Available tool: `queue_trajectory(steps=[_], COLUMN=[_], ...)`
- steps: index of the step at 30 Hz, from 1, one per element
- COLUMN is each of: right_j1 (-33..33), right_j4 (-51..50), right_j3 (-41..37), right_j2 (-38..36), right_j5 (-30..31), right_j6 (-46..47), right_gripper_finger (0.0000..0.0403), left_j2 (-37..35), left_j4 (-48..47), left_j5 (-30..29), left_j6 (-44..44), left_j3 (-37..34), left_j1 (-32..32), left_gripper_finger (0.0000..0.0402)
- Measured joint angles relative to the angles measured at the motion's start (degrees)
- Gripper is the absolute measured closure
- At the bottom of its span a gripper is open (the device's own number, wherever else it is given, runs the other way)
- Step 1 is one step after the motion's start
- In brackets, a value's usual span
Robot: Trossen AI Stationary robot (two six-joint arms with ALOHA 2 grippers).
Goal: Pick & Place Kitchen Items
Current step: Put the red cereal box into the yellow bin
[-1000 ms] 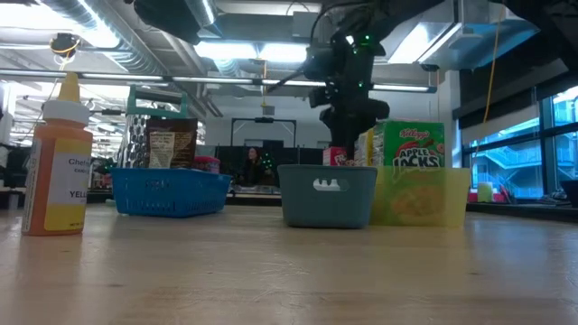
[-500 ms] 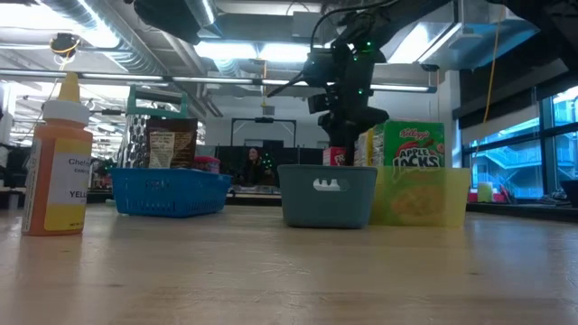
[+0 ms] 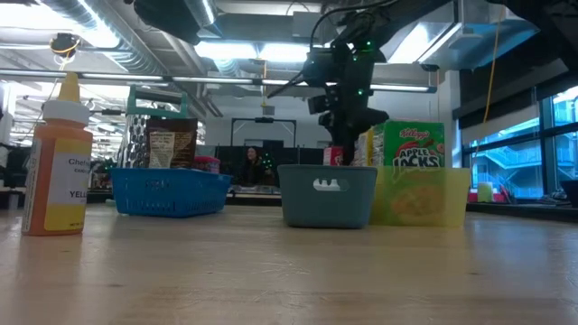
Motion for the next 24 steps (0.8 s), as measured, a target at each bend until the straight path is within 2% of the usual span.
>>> queue_trajectory(steps=[8,13,24], right_j1=[0.1,1.3,3.7], right_j4=[-0.4,-2.4,-3.0], right_j3=[0.0,0.0,0.0], right_j2=[0.0,0.0,0.0], right_j5=[8.8,17.2,17.0], right_j6=[2.8,4.8,6.1], right_gripper_finger=[0.0257,0.0258,0.0258], left_j2=[0.0,0.0,0.0], left_j4=[-1.1,-1.5,-1.5], left_j5=[0.0,-0.1,0.0], left_j6=[0.1,0.1,-0.1], left_j3=[0.0,0.0,0.0], left_j1=[0.0,0.0,0.0], left_gripper_finger=[0.0149,0.0149,0.0149])
